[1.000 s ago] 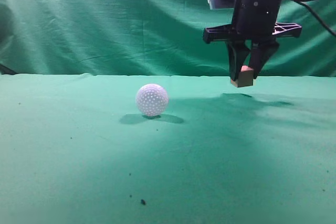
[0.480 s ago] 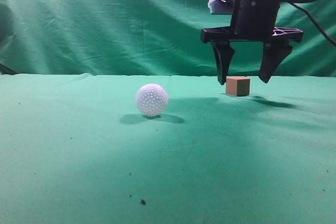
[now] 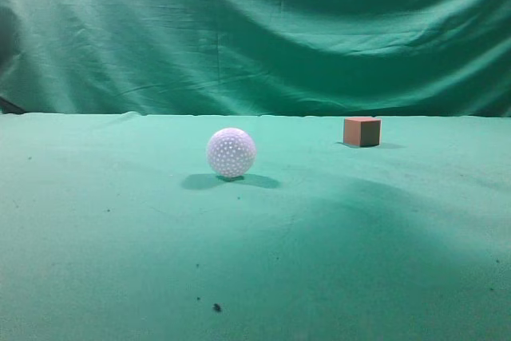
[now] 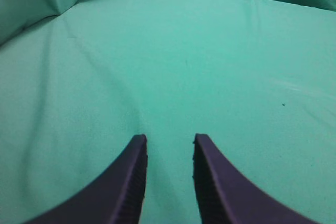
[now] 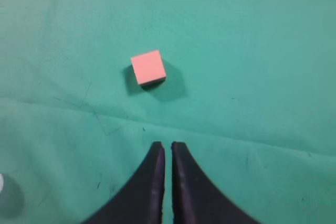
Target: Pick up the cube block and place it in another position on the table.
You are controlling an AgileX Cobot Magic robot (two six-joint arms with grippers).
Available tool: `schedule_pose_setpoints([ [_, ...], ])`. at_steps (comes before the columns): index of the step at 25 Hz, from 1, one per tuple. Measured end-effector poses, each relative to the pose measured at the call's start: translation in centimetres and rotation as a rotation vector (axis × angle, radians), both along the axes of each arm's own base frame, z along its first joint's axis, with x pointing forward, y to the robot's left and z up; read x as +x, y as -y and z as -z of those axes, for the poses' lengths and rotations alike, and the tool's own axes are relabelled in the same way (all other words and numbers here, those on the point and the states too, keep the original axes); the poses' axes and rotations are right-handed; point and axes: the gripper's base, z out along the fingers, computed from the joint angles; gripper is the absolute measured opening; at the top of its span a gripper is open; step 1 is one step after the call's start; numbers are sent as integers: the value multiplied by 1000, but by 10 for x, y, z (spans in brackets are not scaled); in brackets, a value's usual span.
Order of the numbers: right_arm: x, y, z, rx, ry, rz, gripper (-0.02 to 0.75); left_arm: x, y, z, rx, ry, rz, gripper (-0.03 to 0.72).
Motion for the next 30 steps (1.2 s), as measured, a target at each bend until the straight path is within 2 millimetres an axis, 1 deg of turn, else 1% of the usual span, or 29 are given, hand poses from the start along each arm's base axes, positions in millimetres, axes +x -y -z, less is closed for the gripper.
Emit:
schedule_pose_setpoints([
  [3,-38,15,-3,26,24,23,0,0,0,0,0,0,0,235],
  [7,-87,34,4,44,36,40,0,0,0,0,0,0,0,235],
  [11,-129,50,8,68,56,41,0,0,0,0,0,0,0,235],
  [14,-156,58,5,117,85,47,0,0,0,0,0,0,0,235],
  [17,-179,65,-4,148,87,53,0,0,0,0,0,0,0,235],
  [20,-196,71,-9,150,72,58,0,0,0,0,0,0,0,235],
  [22,-205,75,-12,140,67,60,0,0,0,0,0,0,0,235],
  [26,-210,79,-13,85,92,-17,0,0,0,0,0,0,0,235],
  [28,-210,79,-11,66,151,-84,0,0,0,0,0,0,0,235],
  [30,-211,79,-7,65,248,-140,0,0,0,0,0,0,0,235],
])
